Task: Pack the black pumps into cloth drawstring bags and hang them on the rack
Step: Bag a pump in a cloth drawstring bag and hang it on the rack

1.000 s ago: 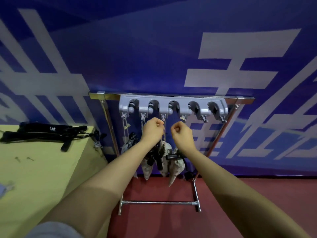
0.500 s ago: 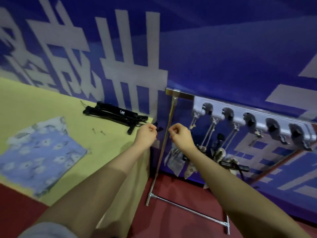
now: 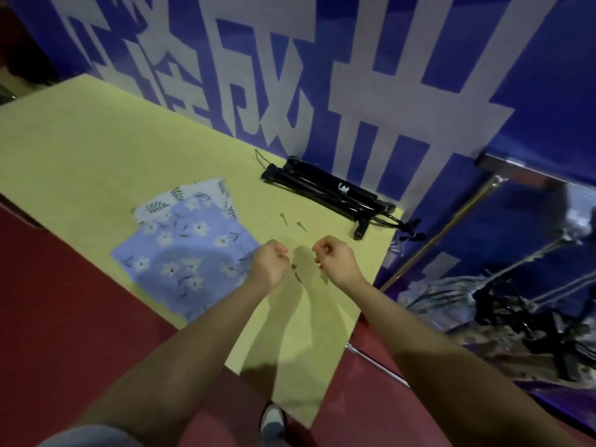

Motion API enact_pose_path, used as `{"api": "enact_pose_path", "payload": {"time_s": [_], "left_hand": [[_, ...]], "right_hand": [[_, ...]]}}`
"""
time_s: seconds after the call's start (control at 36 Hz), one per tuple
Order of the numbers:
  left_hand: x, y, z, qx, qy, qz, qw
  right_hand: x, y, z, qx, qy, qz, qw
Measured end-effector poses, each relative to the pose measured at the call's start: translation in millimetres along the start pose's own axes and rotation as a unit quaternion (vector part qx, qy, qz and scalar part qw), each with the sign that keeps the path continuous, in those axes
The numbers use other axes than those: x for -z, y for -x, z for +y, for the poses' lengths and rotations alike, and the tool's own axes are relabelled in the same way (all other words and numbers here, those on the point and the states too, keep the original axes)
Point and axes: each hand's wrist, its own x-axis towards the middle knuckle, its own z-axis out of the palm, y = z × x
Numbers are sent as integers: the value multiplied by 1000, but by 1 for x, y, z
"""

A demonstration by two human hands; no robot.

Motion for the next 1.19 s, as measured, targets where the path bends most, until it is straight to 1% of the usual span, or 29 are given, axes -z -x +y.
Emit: {"api": "enact_pose_path", "payload": {"time_s": [0.08, 0.14, 0.19, 0.25, 0.31, 0.36, 0.42, 0.5, 0.58, 0.69, 0.83, 0.89, 0.92, 0.97, 1.03, 1.06, 1.11, 1.19], "left_hand": [[18, -9, -25, -18, -94, 22, 995], [25, -17, -44, -27, -159, 8, 987], [30, -25, -59, -11, -224, -11, 974], [32, -29, -69, 8, -247, -14, 969], [33, -29, -71, 17, -270, -26, 962], [33, -30, -73, 21, -288, -51, 956], [34, -32, -74, 18, -299, -63, 952], [38, -36, -76, 10, -287, -71, 955], [44, -39, -72, -19, -279, -59, 958], [58, -46, -64, -88, -259, -37, 961], [77, -52, -36, -205, -252, 9, 946], [84, -52, -22, -252, -256, -19, 933], [87, -52, -16, -272, -282, -45, 919], [89, -53, -10, -299, -367, -94, 876], [88, -53, -7, -304, -432, -115, 841], [88, -53, -5, -296, -450, -115, 835], [84, -56, -3, -271, -457, -104, 841], [77, -62, 1, -236, -417, -79, 874]], "right_hand": [[-28, -8, 0, 10, 23, -29, 999], [-46, -12, 0, 25, 66, -57, 996], [-61, -17, 1, 55, 138, -89, 985], [-74, -21, 0, 81, 212, -126, 966], [-83, -26, 1, 104, 284, -145, 942], [-92, -32, 2, 111, 334, -142, 925], [-98, -37, 1, 108, 340, -126, 926], [-103, -42, -2, 115, 316, -88, 938], [-101, -49, -7, 96, 236, -54, 965], [-91, -57, -14, 78, 173, 1, 982], [-81, -61, -31, 101, 58, 12, 993], [-74, -62, -39, 95, 27, 12, 995], [-70, -63, -42, 97, 23, 12, 995], [-63, -67, -46, 110, 18, 15, 994], [-58, -73, -49, 110, 0, 18, 994], [-55, -75, -50, 105, -13, 18, 994], [-50, -80, -52, 97, -37, 17, 994], [-43, -87, -49, 85, -69, 16, 994]]}}
